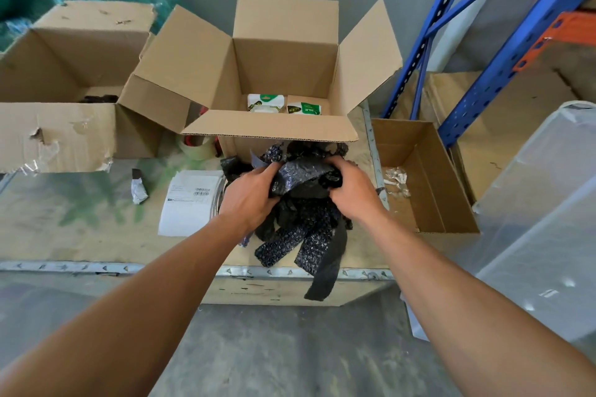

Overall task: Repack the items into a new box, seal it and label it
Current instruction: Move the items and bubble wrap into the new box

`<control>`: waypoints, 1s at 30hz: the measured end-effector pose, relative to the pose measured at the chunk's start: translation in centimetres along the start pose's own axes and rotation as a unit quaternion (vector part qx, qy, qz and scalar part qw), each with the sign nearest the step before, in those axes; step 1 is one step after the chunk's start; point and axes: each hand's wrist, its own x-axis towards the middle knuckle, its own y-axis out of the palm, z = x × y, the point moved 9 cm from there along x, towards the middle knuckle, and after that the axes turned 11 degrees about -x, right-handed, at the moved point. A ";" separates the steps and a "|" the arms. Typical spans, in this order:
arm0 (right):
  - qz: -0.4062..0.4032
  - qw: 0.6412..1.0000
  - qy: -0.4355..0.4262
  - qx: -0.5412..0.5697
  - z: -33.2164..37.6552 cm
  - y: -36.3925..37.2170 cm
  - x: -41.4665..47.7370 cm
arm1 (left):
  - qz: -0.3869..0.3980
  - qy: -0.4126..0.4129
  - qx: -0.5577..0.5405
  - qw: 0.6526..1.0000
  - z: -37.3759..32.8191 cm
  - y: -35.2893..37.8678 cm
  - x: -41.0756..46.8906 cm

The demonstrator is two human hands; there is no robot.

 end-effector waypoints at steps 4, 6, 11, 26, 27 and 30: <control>0.001 1.000 0.009 0.015 -0.2 -0.8 -0.9 | -0.018 0.004 0.023 1.000 -1.2 -0.5 -0.8; 0.000 0.999 0.017 0.030 -0.3 -1.6 -1.1 | -0.014 0.005 0.004 1.000 -1.9 -0.6 -0.7; 0.018 0.998 0.008 0.061 -0.3 -3.2 -1.9 | 0.012 -0.017 -0.116 0.993 -2.4 -0.4 0.2; 0.043 0.980 -0.035 0.190 1.1 -6.6 -2.3 | 0.004 0.015 -0.258 0.966 -5.5 -3.2 -0.3; 0.043 0.980 -0.041 0.190 1.1 -7.1 -2.3 | -0.001 0.019 -0.262 0.965 -6.0 -3.5 -0.4; 0.053 0.977 -0.047 0.202 1.3 -8.7 -2.5 | -0.016 0.029 -0.270 0.962 -7.6 -4.3 -0.4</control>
